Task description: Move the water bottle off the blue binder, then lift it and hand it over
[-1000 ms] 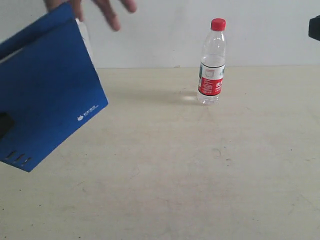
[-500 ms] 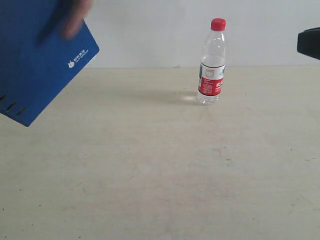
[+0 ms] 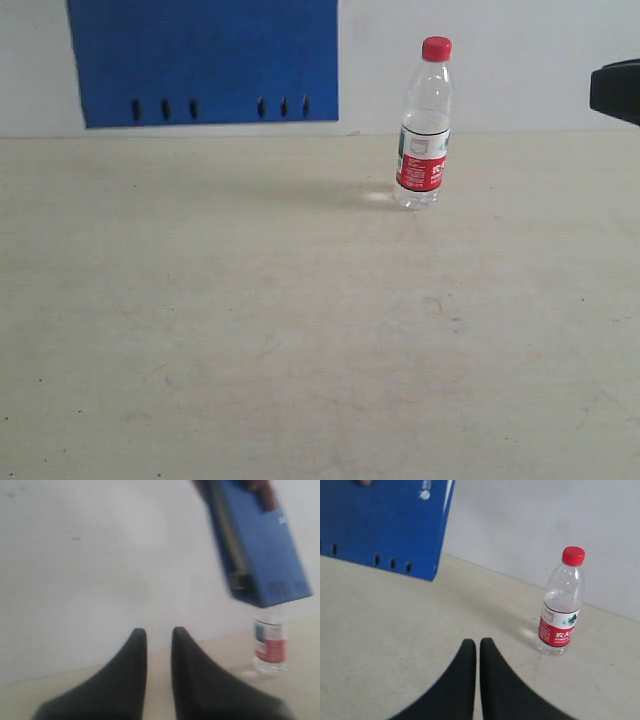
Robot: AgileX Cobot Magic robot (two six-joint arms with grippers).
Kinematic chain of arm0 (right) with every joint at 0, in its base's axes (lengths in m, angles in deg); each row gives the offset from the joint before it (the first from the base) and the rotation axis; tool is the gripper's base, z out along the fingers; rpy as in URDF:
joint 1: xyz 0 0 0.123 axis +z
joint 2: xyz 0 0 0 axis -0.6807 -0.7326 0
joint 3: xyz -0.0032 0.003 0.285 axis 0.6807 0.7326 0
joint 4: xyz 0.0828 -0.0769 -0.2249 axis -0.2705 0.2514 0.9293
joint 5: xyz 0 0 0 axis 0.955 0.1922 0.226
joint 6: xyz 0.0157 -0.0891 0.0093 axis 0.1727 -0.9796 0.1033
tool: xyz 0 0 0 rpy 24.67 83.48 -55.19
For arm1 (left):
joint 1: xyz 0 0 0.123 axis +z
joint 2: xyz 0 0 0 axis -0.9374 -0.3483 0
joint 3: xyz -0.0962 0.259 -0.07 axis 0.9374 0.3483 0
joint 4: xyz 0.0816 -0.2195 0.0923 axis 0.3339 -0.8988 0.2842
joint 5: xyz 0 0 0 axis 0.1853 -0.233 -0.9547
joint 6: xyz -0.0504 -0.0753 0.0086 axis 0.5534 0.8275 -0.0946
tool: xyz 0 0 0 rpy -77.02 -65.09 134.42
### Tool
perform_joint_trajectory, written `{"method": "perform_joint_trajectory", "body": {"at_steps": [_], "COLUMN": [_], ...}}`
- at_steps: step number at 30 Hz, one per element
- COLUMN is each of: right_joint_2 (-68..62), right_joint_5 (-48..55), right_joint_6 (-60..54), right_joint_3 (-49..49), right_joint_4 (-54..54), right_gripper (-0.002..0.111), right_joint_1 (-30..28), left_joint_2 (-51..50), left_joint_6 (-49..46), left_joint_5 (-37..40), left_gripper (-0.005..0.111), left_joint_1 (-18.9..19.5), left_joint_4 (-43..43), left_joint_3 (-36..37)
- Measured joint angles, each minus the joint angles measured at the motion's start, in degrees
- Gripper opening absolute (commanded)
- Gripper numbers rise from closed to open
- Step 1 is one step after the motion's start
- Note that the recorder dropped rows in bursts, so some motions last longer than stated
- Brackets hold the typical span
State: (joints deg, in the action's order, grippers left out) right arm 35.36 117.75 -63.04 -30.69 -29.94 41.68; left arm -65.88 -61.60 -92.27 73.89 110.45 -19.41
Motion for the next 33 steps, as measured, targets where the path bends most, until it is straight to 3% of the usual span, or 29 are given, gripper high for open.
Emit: {"method": "perform_joint_trajectory", "body": {"at_steps": [1, 2, 5, 9, 15, 23, 28, 33], "right_joint_2": [0.0, 0.0, 0.0, 0.0, 1.6, 20.7, 39.4, 45.4], "right_joint_5": [0.1, 0.5, 1.9, 0.8, -0.1, -10.1, -16.8, -22.6], "right_joint_6": [0.0, 0.0, 0.0, -1.1, -12.2, -25.1, -25.8, -23.4], "right_joint_3": [0.0, 0.0, 0.0, 0.0, 1.2, 10.6, 19.2, 28.8], "right_joint_4": [0.0, 0.0, 0.0, -0.6, -8.9, -21.7, -26.3, -28.1], "right_gripper": [0.000, 0.000, 0.000, 0.000, 0.000, 0.000, 0.000, 0.000], "right_joint_1": [0.0, 0.0, 0.0, 0.0, 0.0, 0.0, 0.0, 0.0], "left_joint_2": [-0.7, -2.4, -5.7, 0.0, 18.9, 40.5, 43.6, 43.7], "left_joint_6": [-3.9, -11.6, -23.8, -27.0, -23.4, -18.8, -18.2, -19.6], "left_joint_5": [0.5, 0.3, -2.6, -2.1, 1.8, 7.1, 8.5, 22.7], "left_gripper": [0.004, 0.004, 0.004, 0.004, 0.004, 0.004, 0.004, 0.004], "left_joint_1": [0.0, 0.0, 0.0, 0.0, 0.0, 0.0, 0.0, 0.0], "left_joint_4": [-5.6, -17.1, -28.7, -24.2, -23.8, -20.4, -19.4, -19.3], "left_joint_3": [0.0, -0.2, -1.0, 0.0, 2.1, 3.4, 8.0, 8.6]}}
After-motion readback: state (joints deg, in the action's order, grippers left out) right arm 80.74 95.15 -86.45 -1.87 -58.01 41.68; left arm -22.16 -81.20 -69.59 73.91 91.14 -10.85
